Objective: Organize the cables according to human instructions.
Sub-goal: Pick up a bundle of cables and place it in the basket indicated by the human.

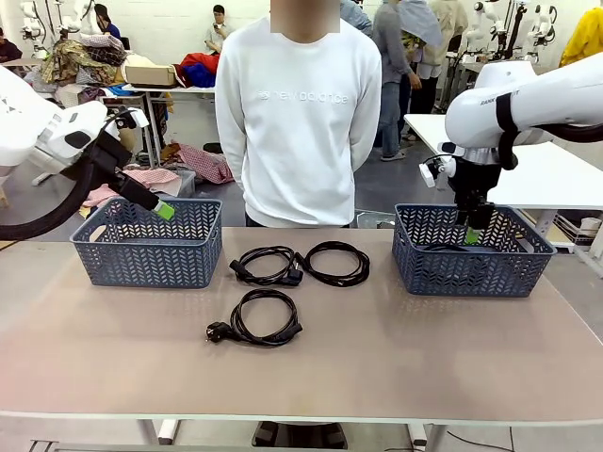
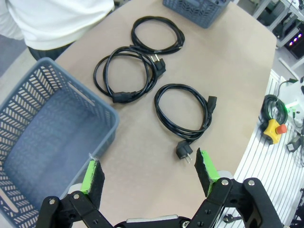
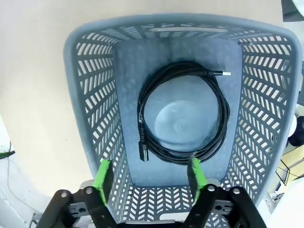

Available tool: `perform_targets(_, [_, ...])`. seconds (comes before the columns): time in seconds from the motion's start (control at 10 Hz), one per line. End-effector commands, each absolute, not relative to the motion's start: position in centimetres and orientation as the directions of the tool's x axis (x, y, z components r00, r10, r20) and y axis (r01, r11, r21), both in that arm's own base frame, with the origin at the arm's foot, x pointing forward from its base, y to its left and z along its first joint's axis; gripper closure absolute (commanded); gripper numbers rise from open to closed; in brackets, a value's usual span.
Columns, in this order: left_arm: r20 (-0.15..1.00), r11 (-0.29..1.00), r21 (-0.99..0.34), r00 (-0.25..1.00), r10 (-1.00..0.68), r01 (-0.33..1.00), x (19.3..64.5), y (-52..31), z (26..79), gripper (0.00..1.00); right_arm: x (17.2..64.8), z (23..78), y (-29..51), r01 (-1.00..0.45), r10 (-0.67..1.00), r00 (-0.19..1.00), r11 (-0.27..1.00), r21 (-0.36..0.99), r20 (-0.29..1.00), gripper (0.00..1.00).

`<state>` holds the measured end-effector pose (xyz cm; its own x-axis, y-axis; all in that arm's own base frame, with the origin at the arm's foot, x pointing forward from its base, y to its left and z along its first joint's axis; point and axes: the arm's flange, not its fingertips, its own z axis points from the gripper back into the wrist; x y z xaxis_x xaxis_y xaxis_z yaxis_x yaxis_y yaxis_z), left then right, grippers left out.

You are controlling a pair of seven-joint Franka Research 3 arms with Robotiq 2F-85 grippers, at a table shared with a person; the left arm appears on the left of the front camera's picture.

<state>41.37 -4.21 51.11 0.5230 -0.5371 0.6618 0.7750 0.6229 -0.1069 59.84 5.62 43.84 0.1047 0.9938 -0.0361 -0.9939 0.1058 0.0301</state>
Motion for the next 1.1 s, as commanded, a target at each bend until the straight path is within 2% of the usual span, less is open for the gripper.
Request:
perform_targets(0.0, [0.681, 0.602, -0.113, 0.503, -0.532, 0.790, 41.4, -4.1, 50.9, 0.00, 59.8, 44.7, 5.4, -0.995, 0.996, 0.087, 0.088, 0.050, -0.011, 0.16])
perform_targets(0.1, [0.681, 0.602, -0.113, 0.503, -0.532, 0.790, 41.4, -4.1, 50.9, 0.00, 59.8, 44.7, 5.4, -0.995, 0.996, 0.086, 0.087, 0.055, -0.013, 0.00])
perform_targets(0.4, [0.681, 0.602, -0.113, 0.503, -0.532, 0.790, 41.4, -4.1, 50.9, 0.00, 59.9, 44.8, 5.2, -0.991, 0.992, 0.128, 0.129, 0.047, -0.014, 0.00])
perform_targets(0.8, [0.681, 0.602, -0.113, 0.503, -0.532, 0.790, 41.4, -4.1, 50.9, 0.00, 59.7, 44.0, 5.5, -0.993, 0.993, 0.108, 0.110, 0.051, -0.040, 0.00])
perform_targets(1.0, [0.681, 0.602, -0.113, 0.503, -0.532, 0.790, 41.4, -4.1, 50.9, 0.00, 58.1, 46.0, 6.3, -0.980, 0.978, 0.197, 0.197, 0.015, 0.067, 0.00])
